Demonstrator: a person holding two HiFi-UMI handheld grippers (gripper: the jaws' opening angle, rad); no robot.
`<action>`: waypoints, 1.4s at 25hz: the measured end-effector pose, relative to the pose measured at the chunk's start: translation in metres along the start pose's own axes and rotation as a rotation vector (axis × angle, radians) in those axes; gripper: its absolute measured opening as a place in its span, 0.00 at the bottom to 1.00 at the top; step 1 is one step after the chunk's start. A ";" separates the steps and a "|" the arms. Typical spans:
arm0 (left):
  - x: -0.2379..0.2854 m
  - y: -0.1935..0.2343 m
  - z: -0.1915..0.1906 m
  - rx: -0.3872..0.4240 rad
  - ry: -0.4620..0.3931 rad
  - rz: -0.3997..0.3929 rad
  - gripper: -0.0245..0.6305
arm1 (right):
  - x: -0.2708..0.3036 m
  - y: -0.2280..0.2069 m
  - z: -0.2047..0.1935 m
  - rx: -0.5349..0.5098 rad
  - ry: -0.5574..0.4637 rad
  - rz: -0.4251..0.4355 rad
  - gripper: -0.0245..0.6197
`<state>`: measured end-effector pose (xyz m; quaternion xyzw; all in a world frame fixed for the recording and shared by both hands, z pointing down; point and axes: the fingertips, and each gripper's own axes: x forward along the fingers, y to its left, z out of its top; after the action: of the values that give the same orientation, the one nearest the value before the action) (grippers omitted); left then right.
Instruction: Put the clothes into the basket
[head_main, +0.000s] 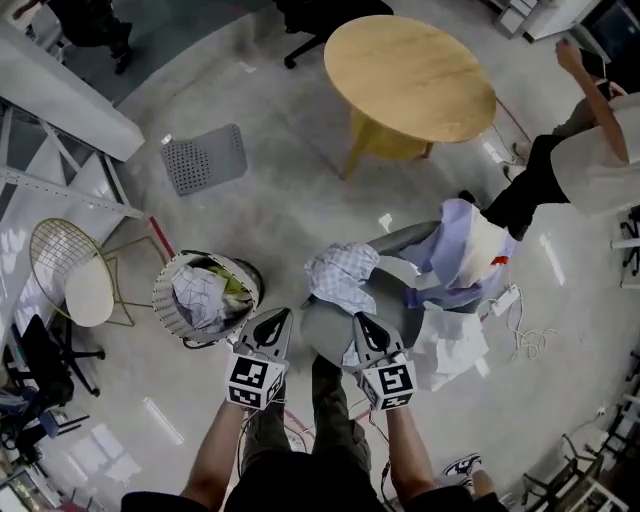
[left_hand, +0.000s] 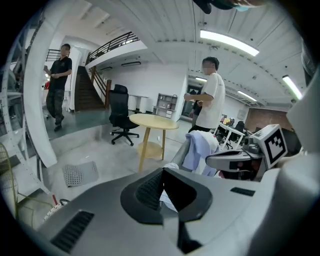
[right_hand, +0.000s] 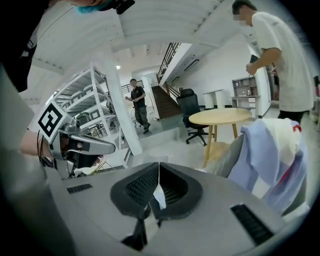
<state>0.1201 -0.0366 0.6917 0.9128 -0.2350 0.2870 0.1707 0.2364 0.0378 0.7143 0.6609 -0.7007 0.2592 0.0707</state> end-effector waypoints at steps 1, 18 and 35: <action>0.006 0.002 -0.007 -0.007 0.010 0.003 0.05 | 0.008 -0.005 -0.006 -0.002 0.009 0.006 0.08; 0.048 0.016 -0.065 -0.110 0.081 0.054 0.05 | 0.103 -0.070 -0.087 0.056 0.131 0.041 0.52; 0.056 0.028 -0.087 -0.147 0.116 0.071 0.05 | 0.151 -0.092 -0.126 0.066 0.245 0.019 0.56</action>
<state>0.1077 -0.0396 0.7980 0.8709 -0.2773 0.3270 0.2403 0.2768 -0.0384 0.9142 0.6195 -0.6843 0.3615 0.1315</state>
